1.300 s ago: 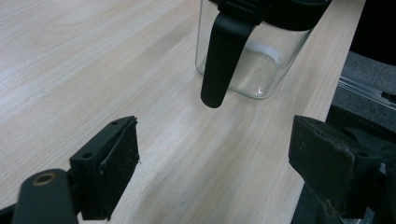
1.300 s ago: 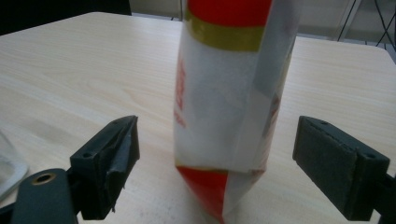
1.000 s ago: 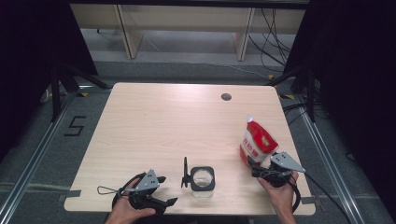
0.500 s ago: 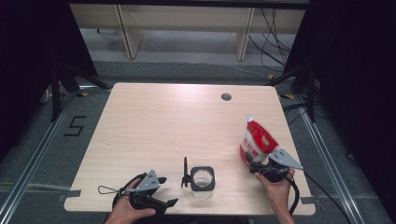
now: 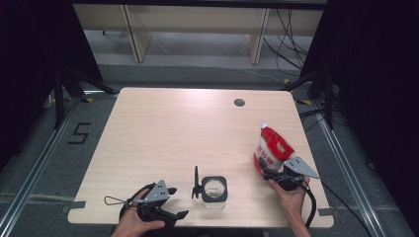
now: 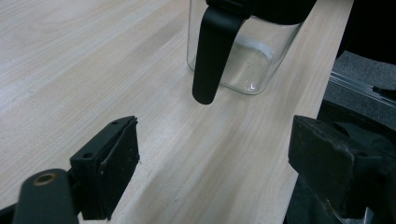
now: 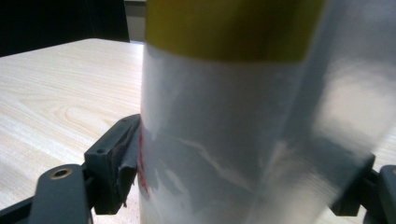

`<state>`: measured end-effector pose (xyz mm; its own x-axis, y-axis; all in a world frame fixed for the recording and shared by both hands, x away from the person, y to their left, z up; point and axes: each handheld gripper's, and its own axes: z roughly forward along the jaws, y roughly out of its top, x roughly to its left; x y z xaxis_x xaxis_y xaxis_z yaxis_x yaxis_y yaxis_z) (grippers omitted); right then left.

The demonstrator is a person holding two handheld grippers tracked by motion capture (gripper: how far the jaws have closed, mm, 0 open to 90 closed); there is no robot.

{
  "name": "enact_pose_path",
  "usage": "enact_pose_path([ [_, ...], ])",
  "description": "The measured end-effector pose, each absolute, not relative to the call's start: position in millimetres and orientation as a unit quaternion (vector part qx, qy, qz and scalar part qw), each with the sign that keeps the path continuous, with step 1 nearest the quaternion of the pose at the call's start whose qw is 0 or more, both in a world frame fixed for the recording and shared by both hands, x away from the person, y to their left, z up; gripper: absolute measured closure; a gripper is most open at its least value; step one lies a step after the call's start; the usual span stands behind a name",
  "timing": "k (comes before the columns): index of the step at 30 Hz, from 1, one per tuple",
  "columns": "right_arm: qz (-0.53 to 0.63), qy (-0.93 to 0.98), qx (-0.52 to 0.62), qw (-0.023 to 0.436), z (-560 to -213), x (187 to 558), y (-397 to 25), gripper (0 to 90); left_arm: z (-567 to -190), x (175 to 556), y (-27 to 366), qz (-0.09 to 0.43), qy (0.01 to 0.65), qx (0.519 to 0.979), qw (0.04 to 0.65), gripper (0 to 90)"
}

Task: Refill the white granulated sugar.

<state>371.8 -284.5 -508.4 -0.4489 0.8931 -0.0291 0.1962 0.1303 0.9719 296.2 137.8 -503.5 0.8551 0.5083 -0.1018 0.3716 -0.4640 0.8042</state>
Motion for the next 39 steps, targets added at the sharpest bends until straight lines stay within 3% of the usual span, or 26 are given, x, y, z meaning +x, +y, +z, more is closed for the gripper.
enact_pose_path([
  [11, 0.534, 0.664, 0.412, 0.322, -513, 379, -283, 26.9, -504, 295, 137, 0.071, 0.269, 0.848, 0.45, 16.0],
  [16, 0.547, 0.662, 0.408, 0.311, -515, 382, -281, 36.9, -504, 295, 137, 0.072, 0.267, 0.849, 0.45, 16.0],
  [27, 0.531, 0.689, 0.382, 0.312, -508, 380, -278, 40.5, -503, 297, 139, 0.079, 0.252, 0.853, 0.449, 16.5],
  [28, 0.518, 0.692, 0.385, 0.323, -506, 379, -277, 40.6, -505, 295, 137, 0.059, 0.272, 0.845, 0.457, 16.9],
  [39, 0.471, 0.725, 0.299, 0.404, -474, 360, -268, 41.1, -505, 295, 139, 0.064, 0.273, 0.844, 0.457, 17.3],
])
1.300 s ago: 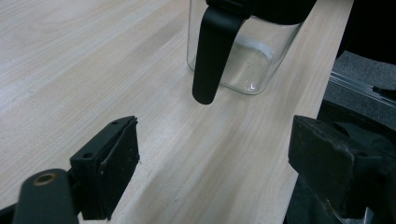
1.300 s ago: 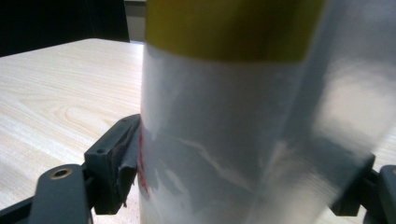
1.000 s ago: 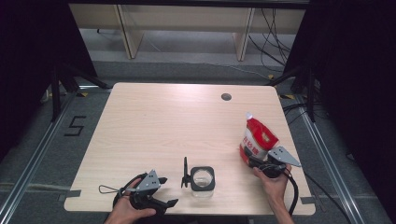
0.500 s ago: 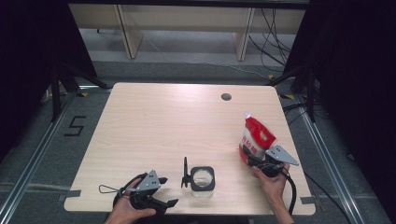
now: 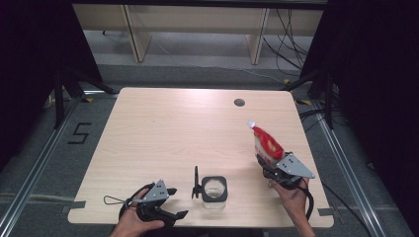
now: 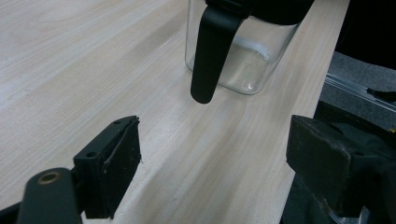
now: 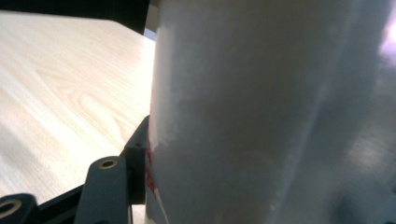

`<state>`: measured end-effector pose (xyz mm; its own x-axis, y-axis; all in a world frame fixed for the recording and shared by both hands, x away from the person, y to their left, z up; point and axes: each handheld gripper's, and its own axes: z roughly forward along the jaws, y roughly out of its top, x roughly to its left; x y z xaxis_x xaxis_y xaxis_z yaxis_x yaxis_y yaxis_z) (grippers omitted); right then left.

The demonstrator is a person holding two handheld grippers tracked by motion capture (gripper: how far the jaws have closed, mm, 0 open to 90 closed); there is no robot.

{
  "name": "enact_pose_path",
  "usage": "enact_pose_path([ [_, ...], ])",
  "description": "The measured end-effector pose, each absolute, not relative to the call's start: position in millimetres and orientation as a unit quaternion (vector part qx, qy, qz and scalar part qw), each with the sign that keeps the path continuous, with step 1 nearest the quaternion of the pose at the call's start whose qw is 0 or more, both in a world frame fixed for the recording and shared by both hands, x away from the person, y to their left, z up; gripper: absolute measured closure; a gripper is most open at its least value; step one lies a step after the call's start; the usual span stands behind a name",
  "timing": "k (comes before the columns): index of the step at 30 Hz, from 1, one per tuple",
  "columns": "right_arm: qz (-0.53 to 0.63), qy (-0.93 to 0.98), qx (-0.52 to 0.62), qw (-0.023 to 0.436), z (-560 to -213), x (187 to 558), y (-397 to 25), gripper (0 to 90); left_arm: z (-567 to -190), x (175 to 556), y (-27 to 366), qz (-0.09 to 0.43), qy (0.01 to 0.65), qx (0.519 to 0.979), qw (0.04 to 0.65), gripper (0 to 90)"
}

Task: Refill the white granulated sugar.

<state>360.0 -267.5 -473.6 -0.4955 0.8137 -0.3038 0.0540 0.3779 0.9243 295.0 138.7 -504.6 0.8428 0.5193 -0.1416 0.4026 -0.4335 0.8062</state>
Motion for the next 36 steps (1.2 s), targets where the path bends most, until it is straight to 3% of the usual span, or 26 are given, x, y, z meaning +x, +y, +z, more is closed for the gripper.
enact_pose_path([
  [12, 0.361, 0.769, 0.146, 0.507, -443, 311, -255, 41.2, -505, 296, 139, 0.071, 0.271, 0.845, 0.456, 17.3],
  [24, 0.27, 0.793, 0.068, 0.541, -447, 288, -243, 41.4, -506, 296, 138, 0.069, 0.276, 0.842, 0.458, 17.3],
  [32, 0.164, 0.784, -0.047, 0.596, -447, 287, -231, 41.6, -505, 296, 139, 0.069, 0.272, 0.844, 0.456, 17.3],
  [33, 0.183, 0.791, -0.016, 0.584, -453, 285, -230, 41.7, -506, 295, 138, 0.066, 0.277, 0.841, 0.46, 17.3],
  [34, 0.151, 0.784, -0.073, 0.598, -445, 287, -228, 41.7, -506, 296, 139, 0.068, 0.275, 0.844, 0.456, 17.3],
  [36, 0.166, 0.789, -0.029, 0.591, -453, 282, -226, 41.7, -506, 295, 138, 0.066, 0.277, 0.842, 0.458, 17.3],
])
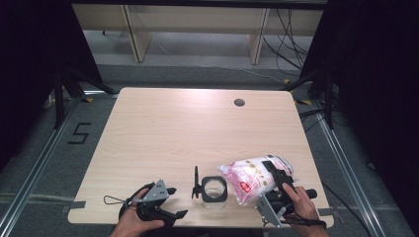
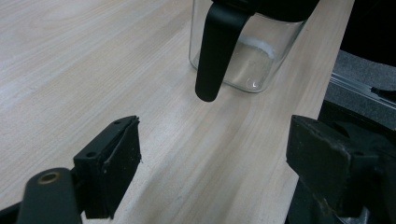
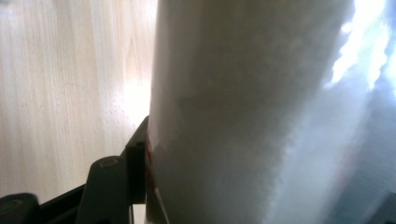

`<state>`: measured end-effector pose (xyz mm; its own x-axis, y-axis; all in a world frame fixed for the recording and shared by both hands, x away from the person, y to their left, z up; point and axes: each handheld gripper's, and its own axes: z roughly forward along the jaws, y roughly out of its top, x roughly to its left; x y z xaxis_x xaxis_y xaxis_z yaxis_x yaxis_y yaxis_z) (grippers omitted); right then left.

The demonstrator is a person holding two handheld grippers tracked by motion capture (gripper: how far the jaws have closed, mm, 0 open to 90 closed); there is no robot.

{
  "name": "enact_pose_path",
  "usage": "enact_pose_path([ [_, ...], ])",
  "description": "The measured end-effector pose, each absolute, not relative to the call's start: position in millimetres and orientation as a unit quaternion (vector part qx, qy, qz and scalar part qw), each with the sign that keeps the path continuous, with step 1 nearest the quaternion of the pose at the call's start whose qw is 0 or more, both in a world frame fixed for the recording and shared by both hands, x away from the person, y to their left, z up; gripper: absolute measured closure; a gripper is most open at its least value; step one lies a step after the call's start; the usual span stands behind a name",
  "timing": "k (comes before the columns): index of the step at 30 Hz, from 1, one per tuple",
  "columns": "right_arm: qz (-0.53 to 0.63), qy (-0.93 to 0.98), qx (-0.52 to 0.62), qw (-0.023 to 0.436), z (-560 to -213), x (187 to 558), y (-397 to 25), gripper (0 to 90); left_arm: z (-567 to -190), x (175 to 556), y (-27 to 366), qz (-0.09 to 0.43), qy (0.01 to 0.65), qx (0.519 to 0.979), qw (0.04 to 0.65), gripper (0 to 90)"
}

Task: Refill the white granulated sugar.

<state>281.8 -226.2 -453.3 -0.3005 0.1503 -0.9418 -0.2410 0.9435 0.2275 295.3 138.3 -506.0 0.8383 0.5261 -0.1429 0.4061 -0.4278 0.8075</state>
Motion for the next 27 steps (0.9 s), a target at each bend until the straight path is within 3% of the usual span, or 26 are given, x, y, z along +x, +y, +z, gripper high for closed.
enact_pose_path([
  [8, 0.107, 0.773, -0.102, 0.616, -448, 277, -221, 41.9, -506, 295, 138, 0.068, 0.276, 0.842, 0.458, 17.3],
  [27, 0.082, 0.781, -0.133, 0.605, -456, 269, -219, 42.1, -506, 296, 139, 0.072, 0.269, 0.85, 0.447, 17.2],
])
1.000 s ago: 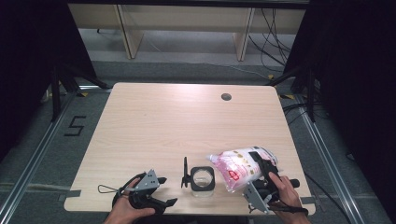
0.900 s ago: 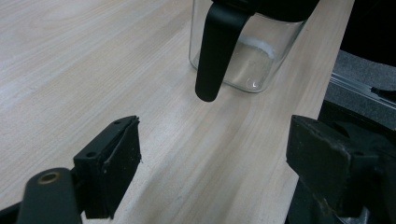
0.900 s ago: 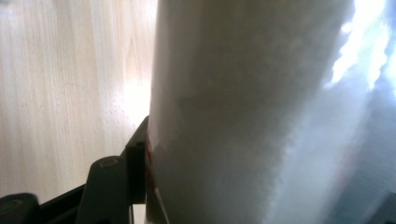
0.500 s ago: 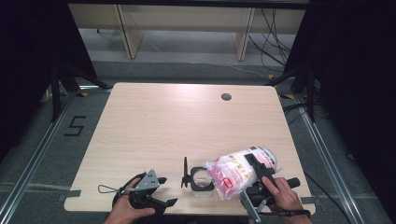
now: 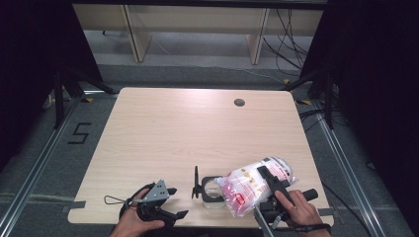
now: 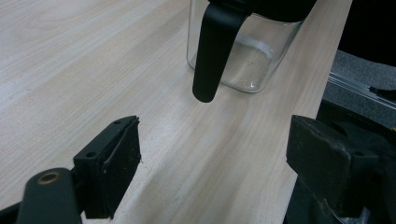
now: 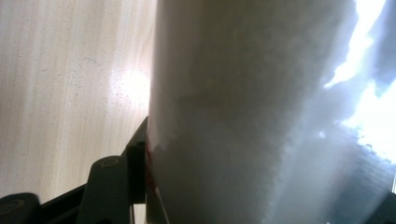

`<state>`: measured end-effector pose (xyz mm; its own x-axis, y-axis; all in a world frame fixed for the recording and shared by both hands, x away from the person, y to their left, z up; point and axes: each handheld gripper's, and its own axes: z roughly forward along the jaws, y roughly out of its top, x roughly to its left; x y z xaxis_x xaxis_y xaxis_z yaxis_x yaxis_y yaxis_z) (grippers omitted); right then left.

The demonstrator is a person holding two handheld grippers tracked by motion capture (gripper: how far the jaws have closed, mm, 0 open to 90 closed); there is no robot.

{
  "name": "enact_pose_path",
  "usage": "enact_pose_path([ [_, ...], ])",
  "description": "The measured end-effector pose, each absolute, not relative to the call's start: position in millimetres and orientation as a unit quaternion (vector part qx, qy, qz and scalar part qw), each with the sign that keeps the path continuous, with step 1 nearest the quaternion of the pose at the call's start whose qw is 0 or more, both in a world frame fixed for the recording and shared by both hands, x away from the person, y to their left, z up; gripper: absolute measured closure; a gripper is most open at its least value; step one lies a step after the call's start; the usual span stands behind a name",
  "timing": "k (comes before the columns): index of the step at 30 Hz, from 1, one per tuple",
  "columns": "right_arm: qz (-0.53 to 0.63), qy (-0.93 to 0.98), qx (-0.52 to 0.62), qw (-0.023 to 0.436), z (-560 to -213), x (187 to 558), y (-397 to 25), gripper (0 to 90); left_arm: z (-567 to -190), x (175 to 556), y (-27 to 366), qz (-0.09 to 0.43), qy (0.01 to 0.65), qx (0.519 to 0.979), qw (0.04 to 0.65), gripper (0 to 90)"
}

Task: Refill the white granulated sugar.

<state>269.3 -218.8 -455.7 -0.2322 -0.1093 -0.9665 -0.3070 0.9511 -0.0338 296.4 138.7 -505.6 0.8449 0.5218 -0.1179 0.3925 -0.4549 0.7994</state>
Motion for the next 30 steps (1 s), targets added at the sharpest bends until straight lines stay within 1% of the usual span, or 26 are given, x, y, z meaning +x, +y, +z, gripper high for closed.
enact_pose_path([
  [1, 0.074, 0.775, -0.153, 0.609, -453.5, 269.8, -217.5, 42.1, -505.6, 296.4, 138.6, 0.072, 0.269, 0.85, 0.448, 17.2],
  [3, 0.071, 0.778, -0.149, 0.606, -455.3, 268.6, -216.6, 42.1, -505.6, 296.2, 138.6, 0.072, 0.269, 0.85, 0.448, 17.3],
  [4, 0.063, 0.773, -0.167, 0.609, -453.8, 269.1, -215.1, 42.2, -505.7, 295.9, 138.4, 0.071, 0.269, 0.848, 0.451, 17.3],
  [5, 0.064, 0.778, -0.161, 0.604, -455.7, 268.7, -214.9, 42.2, -505.6, 296.0, 138.2, 0.068, 0.266, 0.848, 0.454, 17.2],
  [6, 0.074, 0.775, -0.155, 0.608, -457.9, 268.5, -214.6, 42.3, -505.2, 297.4, 138.9, 0.072, 0.256, 0.852, 0.45, 17.2],
  [7, 0.062, 0.775, -0.159, 0.608, -456.4, 267.6, -213.8, 42.2, -505.5, 297.0, 138.5, 0.071, 0.258, 0.851, 0.452, 17.2],
  [8, 0.055, 0.773, -0.174, 0.607, -454.4, 268.2, -212.6, 42.3, -506.3, 294.9, 136.8, 0.062, 0.275, 0.843, 0.458, 17.3],
  [14, 0.059, 0.759, -0.187, 0.621, -454.7, 269.7, -211.1, 42.4, -506.0, 295.4, 137.4, 0.065, 0.271, 0.847, 0.454, 17.2],
  [15, 0.059, 0.759, -0.187, 0.621, -454.7, 269.7, -211.1, 42.4, -506.0, 295.3, 137.3, 0.064, 0.272, 0.846, 0.454, 17.2],
  [16, 0.054, 0.768, -0.184, 0.611, -455.1, 269.7, -211.3, 42.4, -506.2, 295.7, 137.2, 0.063, 0.27, 0.846, 0.455, 17.2],
  [18, 0.037, 0.764, -0.199, 0.613, -453.7, 270.9, -211.6, 42.4, -506.7, 295.0, 136.1, 0.063, 0.273, 0.843, 0.459, 17.2],
  [19, 0.033, 0.76, -0.206, 0.616, -452.7, 271.3, -211.2, 42.5, -505.8, 296.4, 137.9, 0.069, 0.265, 0.852, 0.446, 17.3],
  [24, 0.031, 0.756, -0.214, 0.618, -450.3, 272.5, -211.2, 42.5, -506.0, 296.7, 137.2, 0.068, 0.26, 0.848, 0.457, 17.2],
  [27, 0.033, 0.748, -0.222, 0.624, -449.4, 273.8, -211.3, 42.5, -505.6, 297.4, 138.5, 0.073, 0.253, 0.855, 0.447, 17.2],
  [30, 0.033, 0.738, -0.237, 0.632, -448.3, 274.8, -210.3, 42.6, -506.1, 296.2, 137.4, 0.069, 0.265, 0.852, 0.446, 17.2],
])
